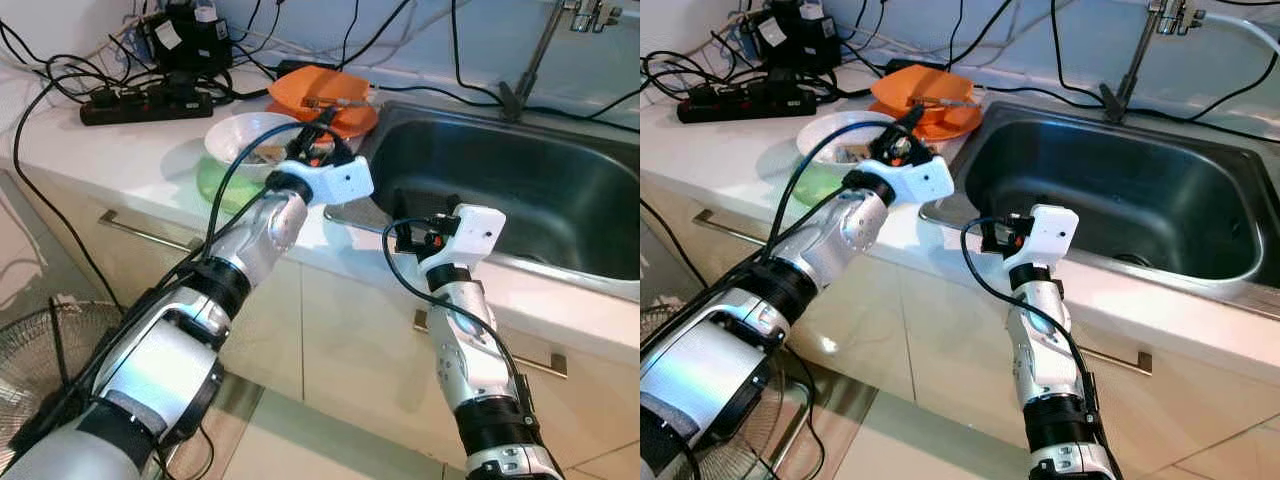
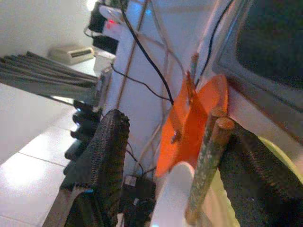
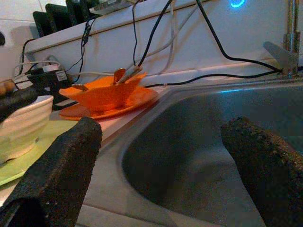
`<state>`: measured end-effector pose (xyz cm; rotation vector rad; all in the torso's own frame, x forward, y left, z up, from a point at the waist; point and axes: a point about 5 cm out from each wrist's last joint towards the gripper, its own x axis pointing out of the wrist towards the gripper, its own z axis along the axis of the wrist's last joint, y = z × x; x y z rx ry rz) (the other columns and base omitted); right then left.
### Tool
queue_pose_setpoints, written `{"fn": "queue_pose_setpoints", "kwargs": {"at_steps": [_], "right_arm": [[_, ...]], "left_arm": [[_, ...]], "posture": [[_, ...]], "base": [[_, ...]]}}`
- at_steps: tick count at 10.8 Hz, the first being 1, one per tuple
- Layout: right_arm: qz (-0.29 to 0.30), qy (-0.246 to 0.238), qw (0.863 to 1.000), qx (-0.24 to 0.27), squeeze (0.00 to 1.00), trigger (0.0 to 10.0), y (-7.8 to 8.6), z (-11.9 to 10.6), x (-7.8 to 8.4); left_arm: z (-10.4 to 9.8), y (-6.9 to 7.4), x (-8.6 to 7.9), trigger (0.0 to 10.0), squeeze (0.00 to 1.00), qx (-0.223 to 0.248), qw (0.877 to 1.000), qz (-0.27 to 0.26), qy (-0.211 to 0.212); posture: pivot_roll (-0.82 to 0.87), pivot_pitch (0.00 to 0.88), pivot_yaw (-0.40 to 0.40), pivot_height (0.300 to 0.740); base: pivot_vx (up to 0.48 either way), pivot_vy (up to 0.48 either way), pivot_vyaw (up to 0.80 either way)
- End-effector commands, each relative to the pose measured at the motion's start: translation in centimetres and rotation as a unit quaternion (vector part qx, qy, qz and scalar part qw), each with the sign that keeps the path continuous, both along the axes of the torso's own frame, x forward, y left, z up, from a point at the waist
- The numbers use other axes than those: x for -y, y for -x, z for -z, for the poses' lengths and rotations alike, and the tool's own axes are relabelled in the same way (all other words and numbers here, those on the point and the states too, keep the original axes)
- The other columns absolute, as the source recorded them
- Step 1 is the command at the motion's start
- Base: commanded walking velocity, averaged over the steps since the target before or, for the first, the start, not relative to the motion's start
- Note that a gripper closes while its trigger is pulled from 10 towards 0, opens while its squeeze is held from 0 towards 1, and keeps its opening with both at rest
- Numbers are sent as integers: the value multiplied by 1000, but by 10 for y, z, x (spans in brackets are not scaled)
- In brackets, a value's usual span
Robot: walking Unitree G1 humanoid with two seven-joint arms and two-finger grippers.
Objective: Kitchen organization
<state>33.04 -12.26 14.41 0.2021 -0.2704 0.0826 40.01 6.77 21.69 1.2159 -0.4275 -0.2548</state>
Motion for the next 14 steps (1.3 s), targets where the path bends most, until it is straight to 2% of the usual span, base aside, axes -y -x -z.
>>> {"fn": "queue_pose_setpoints", "kwargs": {"at_steps": [1,2,3,4,14], "right_arm": [[3,3,1000,9,0,10000,0,-5,2],[4,3,1000,9,0,10000,1,-5,2],[5,3,1000,9,0,10000,1,-5,3],[6,2,1000,9,0,10000,1,-5,3],[8,2,1000,9,0,10000,-1,-6,4]], "left_arm": [[-5,-2,2,10000,0,6,1000,-1,-8],[-1,-2,1,10000,0,0,1000,-3,-12],[1,-2,2,5922,0,-2,1000,-2,-13],[1,-2,2,0,0,-3,1000,0,-13],[-8,-3,5,0,0,14,1000,11,-10]], "posture": [[27,52,22,740],[24,54,23,740],[25,54,24,740],[24,55,24,740],[31,47,22,740]], "base": [[0,0,0],[0,0,0],[0,0,0],[0,0,0],[0,0,0]]}}
